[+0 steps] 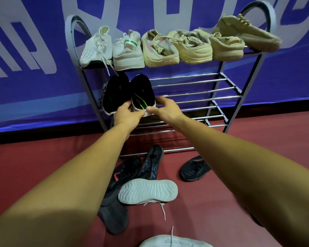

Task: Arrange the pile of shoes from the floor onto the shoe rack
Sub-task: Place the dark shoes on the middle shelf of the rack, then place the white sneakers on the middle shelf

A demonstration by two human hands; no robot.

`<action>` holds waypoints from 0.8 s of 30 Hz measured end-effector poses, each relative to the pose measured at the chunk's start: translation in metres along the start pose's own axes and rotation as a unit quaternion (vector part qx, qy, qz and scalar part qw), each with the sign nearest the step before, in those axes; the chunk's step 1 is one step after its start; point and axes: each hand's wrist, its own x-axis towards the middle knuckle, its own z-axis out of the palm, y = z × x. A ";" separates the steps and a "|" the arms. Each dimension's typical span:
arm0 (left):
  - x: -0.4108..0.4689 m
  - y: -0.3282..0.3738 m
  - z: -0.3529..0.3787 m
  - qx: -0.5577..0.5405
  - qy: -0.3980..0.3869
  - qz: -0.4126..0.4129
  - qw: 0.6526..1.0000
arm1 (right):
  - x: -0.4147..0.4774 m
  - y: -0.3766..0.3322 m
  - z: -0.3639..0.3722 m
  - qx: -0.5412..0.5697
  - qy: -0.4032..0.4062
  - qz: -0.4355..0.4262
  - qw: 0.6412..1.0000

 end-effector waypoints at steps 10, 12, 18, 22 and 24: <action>-0.033 -0.005 -0.003 0.039 -0.036 -0.020 0.998 | -0.039 0.008 -0.009 -0.099 -0.025 0.062 0.993; -0.038 -0.011 -0.003 0.044 -0.054 -0.015 0.997 | -0.046 0.011 -0.011 -0.120 -0.037 0.068 0.990; -0.051 -0.027 -0.009 0.127 -0.093 0.006 0.988 | -0.057 0.021 -0.013 -0.187 -0.060 0.070 0.978; -0.060 -0.023 -0.005 0.231 -0.122 0.074 0.962 | -0.058 0.024 -0.004 -0.208 -0.076 0.070 0.973; -0.065 -0.034 0.001 0.278 -0.172 0.091 0.941 | -0.060 0.032 0.004 -0.220 -0.084 0.075 0.969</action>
